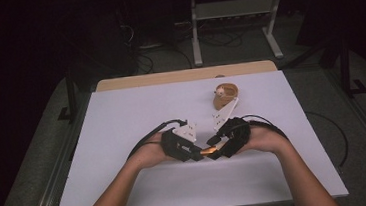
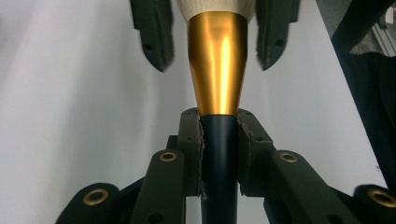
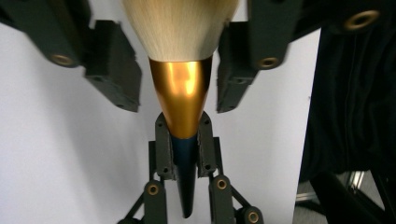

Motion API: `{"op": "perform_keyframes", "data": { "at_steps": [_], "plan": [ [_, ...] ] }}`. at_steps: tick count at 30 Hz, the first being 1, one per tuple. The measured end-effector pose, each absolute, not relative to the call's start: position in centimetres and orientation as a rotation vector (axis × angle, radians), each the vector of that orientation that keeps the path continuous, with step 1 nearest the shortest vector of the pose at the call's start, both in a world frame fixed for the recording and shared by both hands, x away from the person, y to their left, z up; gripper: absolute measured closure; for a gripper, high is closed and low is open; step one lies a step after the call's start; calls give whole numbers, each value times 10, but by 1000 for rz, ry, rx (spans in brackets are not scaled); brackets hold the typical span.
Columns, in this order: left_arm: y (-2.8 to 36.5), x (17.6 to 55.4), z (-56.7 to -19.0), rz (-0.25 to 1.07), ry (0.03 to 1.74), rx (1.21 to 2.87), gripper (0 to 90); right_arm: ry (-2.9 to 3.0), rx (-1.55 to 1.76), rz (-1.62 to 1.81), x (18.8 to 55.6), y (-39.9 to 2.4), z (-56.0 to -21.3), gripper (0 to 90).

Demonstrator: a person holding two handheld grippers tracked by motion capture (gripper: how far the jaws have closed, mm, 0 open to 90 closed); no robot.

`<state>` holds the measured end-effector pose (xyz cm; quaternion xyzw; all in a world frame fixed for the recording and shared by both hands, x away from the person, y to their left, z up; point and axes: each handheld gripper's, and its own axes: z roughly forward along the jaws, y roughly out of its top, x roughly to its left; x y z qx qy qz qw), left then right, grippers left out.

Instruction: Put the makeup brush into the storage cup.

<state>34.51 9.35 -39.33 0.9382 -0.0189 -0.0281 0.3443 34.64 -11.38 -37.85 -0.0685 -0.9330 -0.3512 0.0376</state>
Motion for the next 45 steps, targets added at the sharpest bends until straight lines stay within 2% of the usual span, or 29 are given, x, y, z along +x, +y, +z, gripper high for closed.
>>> {"op": "perform_keyframes", "data": {
  "at_steps": [2,9,28,34,45],
  "plan": [
    [95,345,-392,-72,-41,2430,743,-2865,-238,-1108,347,-115,-378,335],
    [99,346,-389,-63,37,2413,744,-2854,-404,-1244,350,-124,-370,133],
    [117,345,-394,0,359,2306,743,-2772,-791,-1471,348,-149,-360,66],
    [119,342,-393,33,421,2276,743,-2689,-886,-1542,344,-151,-368,23],
    [128,334,-403,90,511,2231,743,-2573,-1082,-1643,330,-163,-383,18]
  ]
}}
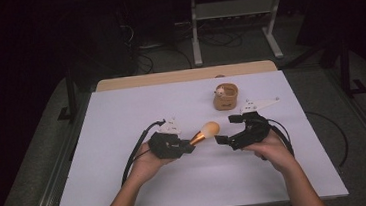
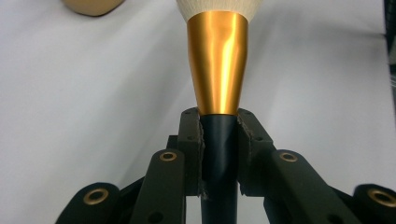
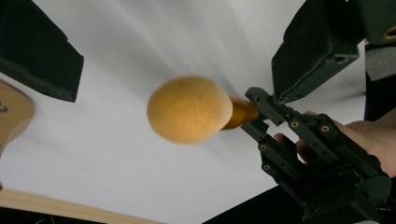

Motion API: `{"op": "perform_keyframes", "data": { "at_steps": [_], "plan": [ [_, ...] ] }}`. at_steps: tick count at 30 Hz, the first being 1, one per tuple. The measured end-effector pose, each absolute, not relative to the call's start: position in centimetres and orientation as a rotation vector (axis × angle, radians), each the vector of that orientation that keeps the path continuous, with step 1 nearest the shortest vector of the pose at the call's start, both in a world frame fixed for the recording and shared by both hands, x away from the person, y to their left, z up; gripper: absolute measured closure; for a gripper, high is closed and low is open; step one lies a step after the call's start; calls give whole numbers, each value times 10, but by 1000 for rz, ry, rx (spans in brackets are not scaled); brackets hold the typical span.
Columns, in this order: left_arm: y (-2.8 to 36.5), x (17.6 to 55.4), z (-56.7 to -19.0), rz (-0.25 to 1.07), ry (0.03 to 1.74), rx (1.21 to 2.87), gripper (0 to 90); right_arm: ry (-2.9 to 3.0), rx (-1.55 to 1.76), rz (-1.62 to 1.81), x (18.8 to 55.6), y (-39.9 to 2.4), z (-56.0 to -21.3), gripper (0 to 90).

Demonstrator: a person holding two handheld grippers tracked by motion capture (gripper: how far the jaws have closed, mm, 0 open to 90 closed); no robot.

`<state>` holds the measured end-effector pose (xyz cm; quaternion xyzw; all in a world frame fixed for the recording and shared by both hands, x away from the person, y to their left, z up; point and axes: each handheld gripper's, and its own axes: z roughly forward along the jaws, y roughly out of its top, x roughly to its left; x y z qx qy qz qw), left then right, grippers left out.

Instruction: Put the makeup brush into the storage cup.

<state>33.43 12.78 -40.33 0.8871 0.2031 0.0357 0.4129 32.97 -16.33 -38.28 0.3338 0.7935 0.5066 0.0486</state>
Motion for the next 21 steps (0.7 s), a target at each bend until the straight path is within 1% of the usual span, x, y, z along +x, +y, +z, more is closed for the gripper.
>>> {"op": "perform_keyframes", "data": {
  "at_steps": [5,6,10,13,17,19,20,21],
  "plan": [
    [131,334,-404,121,540,2222,743,2402,1076,1533,325,-161,-391,25],
    [131,334,-403,129,547,2212,743,2412,1088,1539,326,-159,-393,14],
    [134,333,-400,148,563,2172,743,2393,1131,1575,325,-153,-396,15],
    [136,333,-398,163,577,2146,743,2390,1144,1572,324,-149,-397,55],
    [137,334,-398,163,577,2138,743,2389,1148,1585,323,-146,-397,78],
    [138,334,-398,173,582,2136,743,2381,1144,1596,323,-143,-399,148],
    [138,334,-398,175,585,2133,743,2381,1144,1596,323,-143,-399,148],
    [138,334,-398,182,586,2128,743,2381,1150,1620,322,-141,-399,198]
  ]
}}
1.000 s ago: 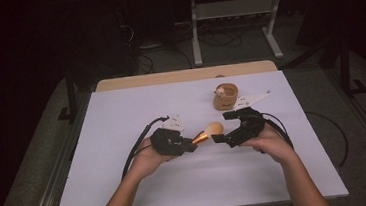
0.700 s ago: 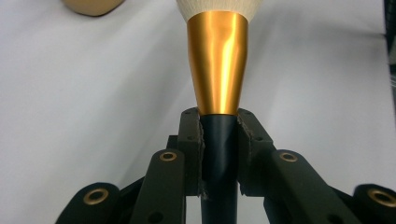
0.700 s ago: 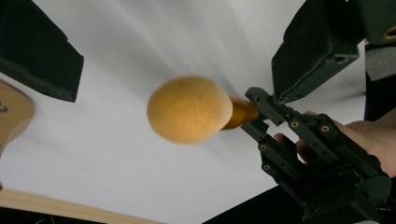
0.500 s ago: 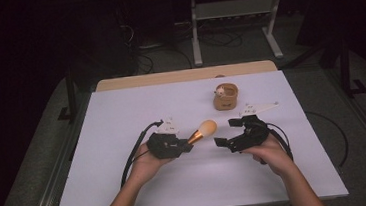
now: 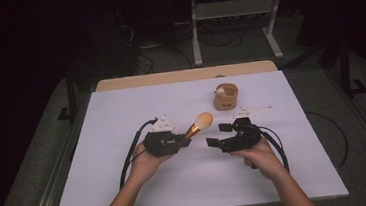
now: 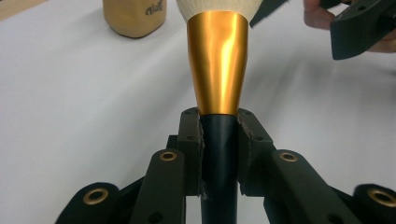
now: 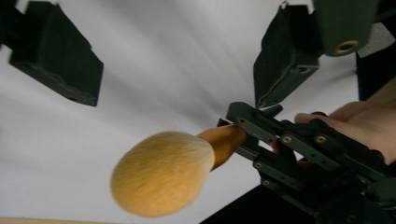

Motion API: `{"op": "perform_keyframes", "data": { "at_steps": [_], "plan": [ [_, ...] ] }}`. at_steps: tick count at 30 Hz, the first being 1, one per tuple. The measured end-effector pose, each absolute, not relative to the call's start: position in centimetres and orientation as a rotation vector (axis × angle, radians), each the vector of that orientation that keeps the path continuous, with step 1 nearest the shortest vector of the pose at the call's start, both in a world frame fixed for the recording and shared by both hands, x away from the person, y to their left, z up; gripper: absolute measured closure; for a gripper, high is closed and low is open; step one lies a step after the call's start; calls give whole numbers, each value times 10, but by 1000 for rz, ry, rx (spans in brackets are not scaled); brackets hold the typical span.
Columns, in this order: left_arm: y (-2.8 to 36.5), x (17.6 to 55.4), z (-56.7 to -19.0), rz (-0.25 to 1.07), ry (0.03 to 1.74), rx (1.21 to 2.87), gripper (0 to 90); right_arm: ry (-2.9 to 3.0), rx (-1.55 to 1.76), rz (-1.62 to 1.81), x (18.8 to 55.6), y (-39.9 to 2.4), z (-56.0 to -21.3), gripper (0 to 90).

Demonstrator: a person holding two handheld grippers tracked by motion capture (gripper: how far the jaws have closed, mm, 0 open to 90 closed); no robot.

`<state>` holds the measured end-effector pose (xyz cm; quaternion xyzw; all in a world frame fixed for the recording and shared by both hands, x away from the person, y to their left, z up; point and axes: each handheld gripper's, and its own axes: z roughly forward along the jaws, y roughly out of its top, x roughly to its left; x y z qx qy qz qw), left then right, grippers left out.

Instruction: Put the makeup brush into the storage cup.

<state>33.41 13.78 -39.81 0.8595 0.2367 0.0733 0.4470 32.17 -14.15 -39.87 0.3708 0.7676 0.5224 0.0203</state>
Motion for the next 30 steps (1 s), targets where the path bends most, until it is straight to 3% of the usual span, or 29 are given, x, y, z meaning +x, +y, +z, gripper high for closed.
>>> {"op": "perform_keyframes", "data": {
  "at_steps": [4,7,11,30],
  "plan": [
    [138,334,-398,190,596,2120,743,2379,1161,1642,321,-140,-399,270],
    [138,334,-398,189,598,2115,743,2378,1173,1684,322,-138,-400,408],
    [137,334,-398,192,588,2114,743,2392,1194,1696,322,-135,-402,452],
    [129,332,-400,177,568,2109,742,2381,1236,1780,326,-122,-410,506]
  ]
}}
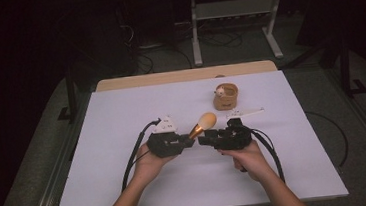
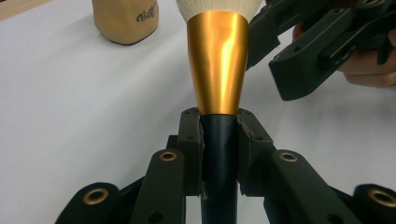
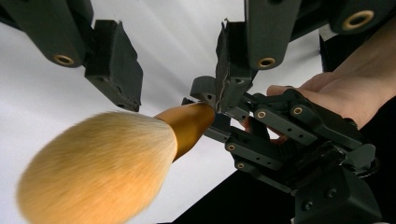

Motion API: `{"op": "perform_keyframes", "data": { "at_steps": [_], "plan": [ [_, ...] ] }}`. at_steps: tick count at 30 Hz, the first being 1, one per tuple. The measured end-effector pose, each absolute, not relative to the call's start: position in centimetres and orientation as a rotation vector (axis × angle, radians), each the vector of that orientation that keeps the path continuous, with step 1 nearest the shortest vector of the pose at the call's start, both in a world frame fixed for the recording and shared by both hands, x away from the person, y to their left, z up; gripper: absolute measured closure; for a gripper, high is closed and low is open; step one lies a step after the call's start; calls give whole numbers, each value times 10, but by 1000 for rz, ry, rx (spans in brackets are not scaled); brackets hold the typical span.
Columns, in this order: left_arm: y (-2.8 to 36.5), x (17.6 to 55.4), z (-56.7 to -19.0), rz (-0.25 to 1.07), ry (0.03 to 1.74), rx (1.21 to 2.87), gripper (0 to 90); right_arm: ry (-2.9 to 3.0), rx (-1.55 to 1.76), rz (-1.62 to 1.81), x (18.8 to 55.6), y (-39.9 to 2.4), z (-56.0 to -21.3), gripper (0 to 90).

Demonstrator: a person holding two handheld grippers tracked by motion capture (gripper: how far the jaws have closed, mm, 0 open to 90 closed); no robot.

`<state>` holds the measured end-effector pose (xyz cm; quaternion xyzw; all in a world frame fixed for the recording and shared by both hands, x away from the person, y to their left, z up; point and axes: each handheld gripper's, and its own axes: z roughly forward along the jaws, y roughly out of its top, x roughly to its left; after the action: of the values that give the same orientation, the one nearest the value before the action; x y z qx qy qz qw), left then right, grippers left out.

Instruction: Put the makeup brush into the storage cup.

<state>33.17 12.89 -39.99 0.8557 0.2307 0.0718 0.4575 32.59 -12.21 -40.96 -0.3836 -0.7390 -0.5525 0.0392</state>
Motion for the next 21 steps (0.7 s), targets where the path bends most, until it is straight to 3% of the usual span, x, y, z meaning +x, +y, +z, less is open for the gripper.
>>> {"op": "perform_keyframes", "data": {
  "at_steps": [21],
  "plan": [
    [119,329,-405,134,578,2079,739,-2170,-1217,-1751,329,-117,-412,546]
  ]
}}
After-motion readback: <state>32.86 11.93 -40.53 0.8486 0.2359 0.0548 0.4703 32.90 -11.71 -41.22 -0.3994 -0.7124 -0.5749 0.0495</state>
